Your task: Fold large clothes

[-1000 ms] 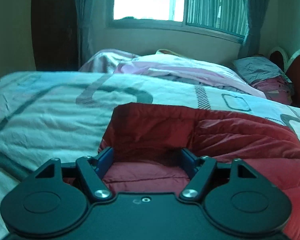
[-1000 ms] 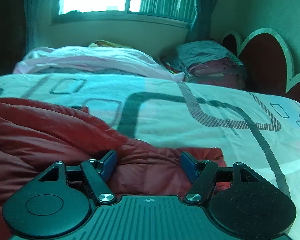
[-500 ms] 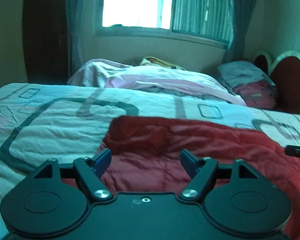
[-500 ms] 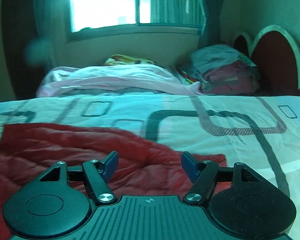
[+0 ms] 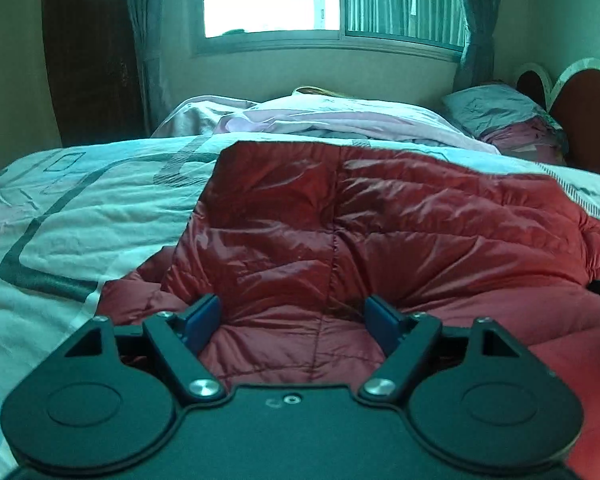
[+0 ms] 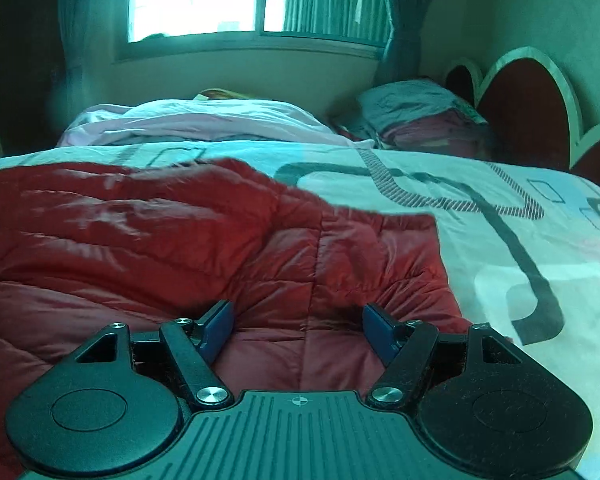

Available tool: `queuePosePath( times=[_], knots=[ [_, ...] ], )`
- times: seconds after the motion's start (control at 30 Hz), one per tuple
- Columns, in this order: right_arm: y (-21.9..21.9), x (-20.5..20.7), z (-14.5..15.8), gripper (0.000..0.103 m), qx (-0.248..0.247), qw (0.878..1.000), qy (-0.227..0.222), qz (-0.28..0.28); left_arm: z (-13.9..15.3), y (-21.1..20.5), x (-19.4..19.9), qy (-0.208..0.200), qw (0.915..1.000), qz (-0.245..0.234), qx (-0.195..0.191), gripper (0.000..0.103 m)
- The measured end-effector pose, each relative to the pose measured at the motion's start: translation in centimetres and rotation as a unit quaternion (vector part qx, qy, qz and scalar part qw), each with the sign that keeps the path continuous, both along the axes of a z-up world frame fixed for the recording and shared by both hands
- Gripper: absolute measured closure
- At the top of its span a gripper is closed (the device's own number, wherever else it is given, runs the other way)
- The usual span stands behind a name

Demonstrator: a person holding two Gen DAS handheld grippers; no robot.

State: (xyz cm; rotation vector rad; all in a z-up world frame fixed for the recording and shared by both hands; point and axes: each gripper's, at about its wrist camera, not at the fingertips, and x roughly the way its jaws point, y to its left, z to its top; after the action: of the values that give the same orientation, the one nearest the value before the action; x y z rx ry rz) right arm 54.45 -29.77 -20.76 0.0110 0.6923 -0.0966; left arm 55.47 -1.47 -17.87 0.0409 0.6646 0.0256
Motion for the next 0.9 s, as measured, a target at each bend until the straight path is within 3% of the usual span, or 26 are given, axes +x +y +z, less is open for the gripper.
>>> queuePosePath(
  times=[0.27, 0.57, 0.73, 0.87, 0.9],
  knots=[
    [-1.0, 0.7, 1.1, 0.032, 0.023, 1.000, 0.020, 0.002, 0.9, 0.3, 0.2, 0.015, 0.9999, 0.004, 0.002, 0.025],
    [0.2, -5.1, 5.0, 0.032, 0.049, 0.998, -0.003, 0.046, 4.5, 2.1, -4.3, -0.007, 0.9999, -0.011, -0.008, 0.020],
    [1.8, -8.7, 4.4, 0.032, 0.029, 0.998, 0.003, 0.047, 2.3, 3.2, -5.9, 0.022, 0.9995, -0.015, 0.016, 0.017],
    [1.7, -10.1, 3.0, 0.032, -0.004, 0.999, 0.012, 0.034, 0.7, 4.6, -5.7, 0.050, 0.9987, 0.002, -0.015, 0.011],
    [1.5, -9.9, 2.3, 0.026, -0.002, 0.999, 0.024, 0.032, 0.7, 4.6, -5.6, 0.051, 0.9986, 0.002, -0.015, 0.011]
  ],
)
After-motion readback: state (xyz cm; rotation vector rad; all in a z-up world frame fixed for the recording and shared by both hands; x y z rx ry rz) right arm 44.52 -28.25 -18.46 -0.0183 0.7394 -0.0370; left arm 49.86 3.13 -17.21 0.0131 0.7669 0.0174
